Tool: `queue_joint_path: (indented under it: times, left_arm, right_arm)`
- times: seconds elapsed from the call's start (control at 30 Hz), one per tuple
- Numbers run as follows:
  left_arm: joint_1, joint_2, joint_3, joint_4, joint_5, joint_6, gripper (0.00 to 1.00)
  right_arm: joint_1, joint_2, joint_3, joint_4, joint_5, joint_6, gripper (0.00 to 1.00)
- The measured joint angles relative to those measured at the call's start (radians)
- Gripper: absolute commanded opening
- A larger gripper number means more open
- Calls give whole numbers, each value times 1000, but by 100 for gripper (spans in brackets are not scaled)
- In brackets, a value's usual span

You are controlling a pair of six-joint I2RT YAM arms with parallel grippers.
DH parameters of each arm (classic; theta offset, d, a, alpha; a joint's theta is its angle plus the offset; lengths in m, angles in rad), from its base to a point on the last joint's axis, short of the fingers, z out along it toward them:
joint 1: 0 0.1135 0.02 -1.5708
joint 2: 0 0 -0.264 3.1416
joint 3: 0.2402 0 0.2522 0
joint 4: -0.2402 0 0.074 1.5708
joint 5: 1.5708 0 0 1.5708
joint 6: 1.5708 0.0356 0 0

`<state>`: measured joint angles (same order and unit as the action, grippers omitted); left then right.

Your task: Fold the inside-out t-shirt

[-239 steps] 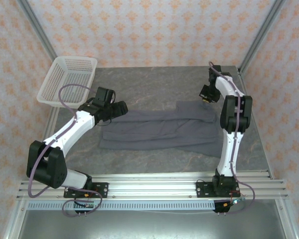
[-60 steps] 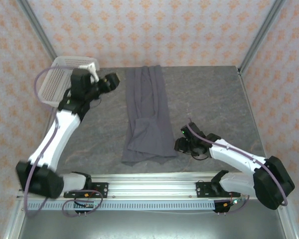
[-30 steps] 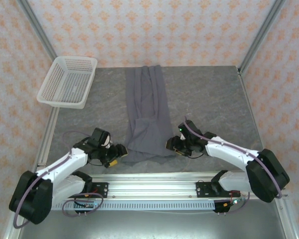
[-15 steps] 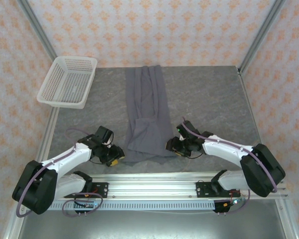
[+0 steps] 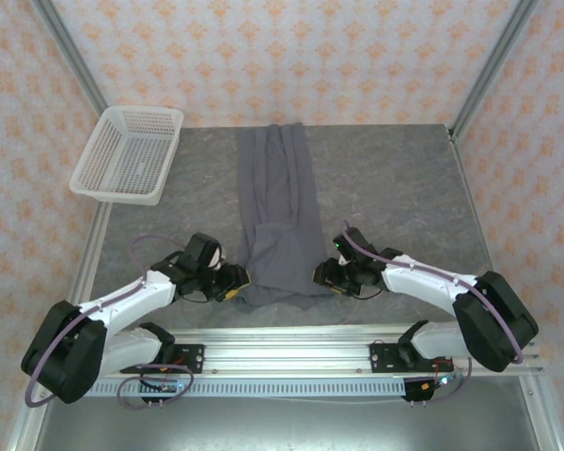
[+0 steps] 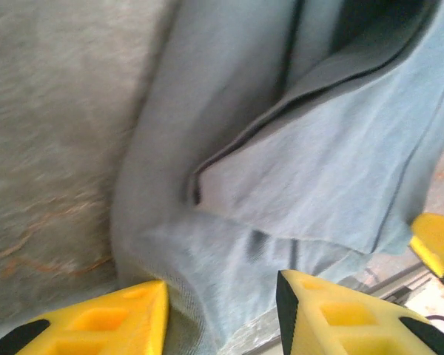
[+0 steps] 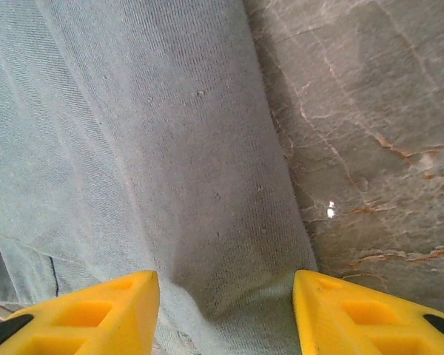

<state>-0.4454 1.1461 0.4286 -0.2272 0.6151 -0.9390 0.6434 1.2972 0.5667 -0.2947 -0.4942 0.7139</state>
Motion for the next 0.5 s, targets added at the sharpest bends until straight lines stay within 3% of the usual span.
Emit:
queue_joint_path:
  times: [0.27,0.43,0.5]
  left_arm:
    - [-11,33,1,8,1,24,47]
    - [-11,33,1,-18,-3,50,40]
    - [-13,35,1,-18,-2,50,32]
  right_arm:
    - [0,-1,0,-18,43,1,58]
    - [0,12,2,-27,59,-4,42]
    - [0,37,6,-26,53,-7,34]
